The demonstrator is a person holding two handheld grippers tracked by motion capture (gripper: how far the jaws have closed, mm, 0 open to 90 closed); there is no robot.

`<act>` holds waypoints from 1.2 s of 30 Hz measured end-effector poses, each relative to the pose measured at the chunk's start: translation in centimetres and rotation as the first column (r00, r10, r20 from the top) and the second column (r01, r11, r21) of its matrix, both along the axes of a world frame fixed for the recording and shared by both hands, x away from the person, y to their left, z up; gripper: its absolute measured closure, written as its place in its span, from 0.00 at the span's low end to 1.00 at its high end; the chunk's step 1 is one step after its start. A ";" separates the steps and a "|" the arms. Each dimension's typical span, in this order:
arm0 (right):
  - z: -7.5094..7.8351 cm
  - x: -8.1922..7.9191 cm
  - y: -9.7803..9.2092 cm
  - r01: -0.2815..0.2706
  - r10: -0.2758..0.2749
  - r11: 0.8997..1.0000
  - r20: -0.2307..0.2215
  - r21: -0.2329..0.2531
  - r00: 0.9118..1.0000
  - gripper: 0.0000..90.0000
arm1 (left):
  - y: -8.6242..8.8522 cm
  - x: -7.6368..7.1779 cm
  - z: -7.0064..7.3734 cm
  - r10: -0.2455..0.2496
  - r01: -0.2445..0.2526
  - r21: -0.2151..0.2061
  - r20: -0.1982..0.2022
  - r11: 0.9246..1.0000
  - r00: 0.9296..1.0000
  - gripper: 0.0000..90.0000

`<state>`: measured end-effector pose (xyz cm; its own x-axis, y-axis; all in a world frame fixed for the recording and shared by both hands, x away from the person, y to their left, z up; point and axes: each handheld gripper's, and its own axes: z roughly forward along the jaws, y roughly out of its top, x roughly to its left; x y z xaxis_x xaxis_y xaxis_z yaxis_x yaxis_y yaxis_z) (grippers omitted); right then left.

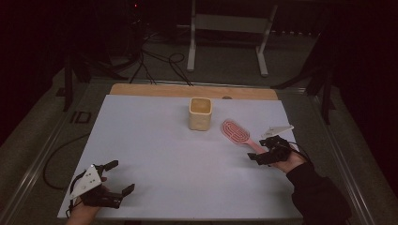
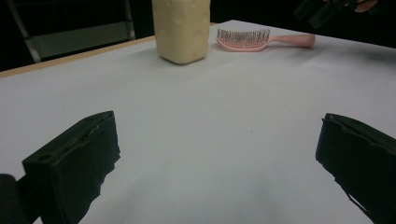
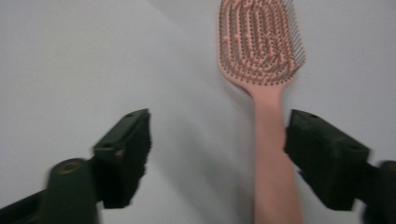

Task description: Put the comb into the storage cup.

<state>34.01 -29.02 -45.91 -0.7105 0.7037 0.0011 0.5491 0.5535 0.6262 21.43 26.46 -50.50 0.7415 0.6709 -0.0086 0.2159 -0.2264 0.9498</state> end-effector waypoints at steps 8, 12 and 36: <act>0.2 0.8 0.2 -0.041 0.041 0.999 0.002 -0.035 0.999 0.13 | 0.0 0.0 0.0 -0.001 0.001 0.001 0.000 1.000 1.000 0.00; 0.3 1.7 0.0 -0.067 0.068 0.997 0.009 -0.030 0.998 0.16 | 0.0 0.0 0.0 -0.001 0.001 0.001 0.000 1.000 1.000 0.00; -0.6 6.2 0.8 -0.080 0.055 0.982 -0.144 -0.171 0.988 0.14 | 0.0 0.0 0.0 -0.002 0.002 0.004 0.000 1.000 1.000 0.00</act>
